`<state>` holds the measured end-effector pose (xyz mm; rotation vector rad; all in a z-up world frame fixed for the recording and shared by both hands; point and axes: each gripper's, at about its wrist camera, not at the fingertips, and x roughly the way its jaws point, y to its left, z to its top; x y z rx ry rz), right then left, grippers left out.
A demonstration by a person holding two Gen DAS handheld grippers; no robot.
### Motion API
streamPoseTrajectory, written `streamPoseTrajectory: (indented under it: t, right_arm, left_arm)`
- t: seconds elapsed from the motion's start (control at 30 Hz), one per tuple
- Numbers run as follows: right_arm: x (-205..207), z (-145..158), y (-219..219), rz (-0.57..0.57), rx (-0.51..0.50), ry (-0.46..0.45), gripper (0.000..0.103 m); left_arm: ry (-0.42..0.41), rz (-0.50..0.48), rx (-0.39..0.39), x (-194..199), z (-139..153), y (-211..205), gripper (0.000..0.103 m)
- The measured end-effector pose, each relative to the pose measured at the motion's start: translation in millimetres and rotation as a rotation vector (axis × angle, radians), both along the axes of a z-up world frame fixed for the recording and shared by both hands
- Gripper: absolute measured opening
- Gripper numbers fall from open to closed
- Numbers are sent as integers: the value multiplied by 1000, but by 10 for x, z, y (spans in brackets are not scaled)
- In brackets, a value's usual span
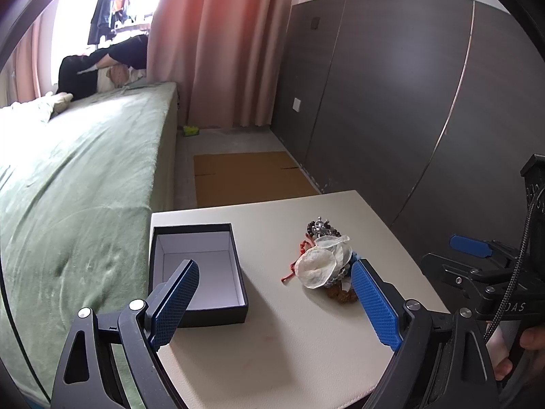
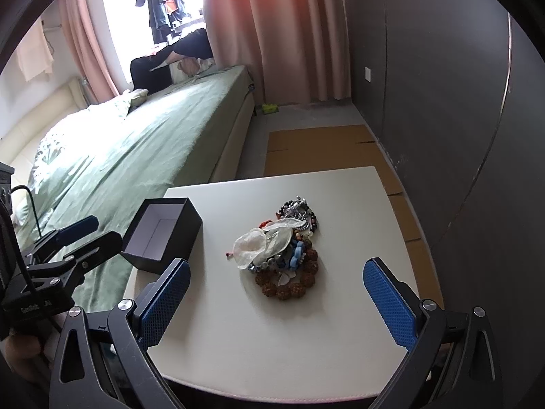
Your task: Organize jewelry
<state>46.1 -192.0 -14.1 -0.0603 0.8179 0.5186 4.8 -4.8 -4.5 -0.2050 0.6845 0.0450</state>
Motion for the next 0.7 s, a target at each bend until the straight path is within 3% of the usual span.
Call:
streamPoseTrajectory:
  t: [0.7]
  right_arm:
    - [25, -14, -34, -20, 9, 7, 102]
  left_arm:
    - [-6, 2, -8, 3, 38, 24, 91]
